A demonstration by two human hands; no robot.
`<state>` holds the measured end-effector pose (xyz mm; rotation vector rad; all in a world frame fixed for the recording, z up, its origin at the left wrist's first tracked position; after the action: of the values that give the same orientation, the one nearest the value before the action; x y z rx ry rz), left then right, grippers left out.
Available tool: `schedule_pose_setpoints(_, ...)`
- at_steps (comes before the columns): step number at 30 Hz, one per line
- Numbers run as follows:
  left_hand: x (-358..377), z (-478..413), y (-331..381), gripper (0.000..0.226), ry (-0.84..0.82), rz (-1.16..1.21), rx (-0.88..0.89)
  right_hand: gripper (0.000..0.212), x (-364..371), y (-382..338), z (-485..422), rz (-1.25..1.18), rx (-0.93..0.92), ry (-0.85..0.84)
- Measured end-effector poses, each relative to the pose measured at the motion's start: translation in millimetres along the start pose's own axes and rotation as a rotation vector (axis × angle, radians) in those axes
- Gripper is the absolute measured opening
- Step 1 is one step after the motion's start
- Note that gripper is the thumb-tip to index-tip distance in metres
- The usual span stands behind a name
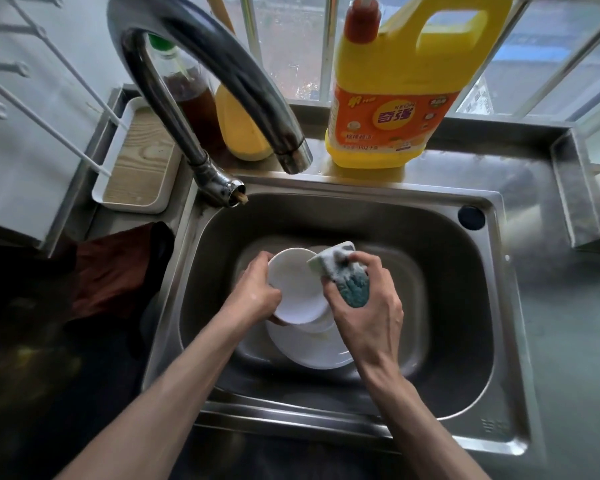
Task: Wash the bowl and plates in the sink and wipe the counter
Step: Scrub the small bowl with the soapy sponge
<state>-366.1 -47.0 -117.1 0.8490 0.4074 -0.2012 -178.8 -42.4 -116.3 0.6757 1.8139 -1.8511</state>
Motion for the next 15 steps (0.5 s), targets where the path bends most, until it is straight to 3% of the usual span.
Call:
schedule_pose_setpoints(4, 1.2, 0.1, -2.2, 0.046, 0.086, -0.205, 0.157, 0.062, 2.4, -1.4, -14.9, -0.012, 0.119, -0.205)
schedule_pose_setpoints(10, 0.9, 2.3, -8.8, 0.045, 0.106, -0.297, 0.323, 0.049, 4.9, 0.8, -26.5, 0.038, 0.203, -0.375)
schedule_pose_setpoints(15, 4.8, 1.1, -7.1, 0.051, -0.024, -0.245, 0.35, 0.046, 5.4, -7.1, -34.9, 0.158, 0.119, -0.496)
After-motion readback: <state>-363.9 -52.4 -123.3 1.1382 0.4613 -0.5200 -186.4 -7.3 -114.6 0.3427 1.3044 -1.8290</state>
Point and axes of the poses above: each hand's wrist, its own z-axis away from the middle knuckle, its own x-axis out of the palm, y = z × x, the point moved 2 cm from there along -z, towards the middle knuckle, and after that the axes turned 4 degrees about z, right-handed, at the moved point
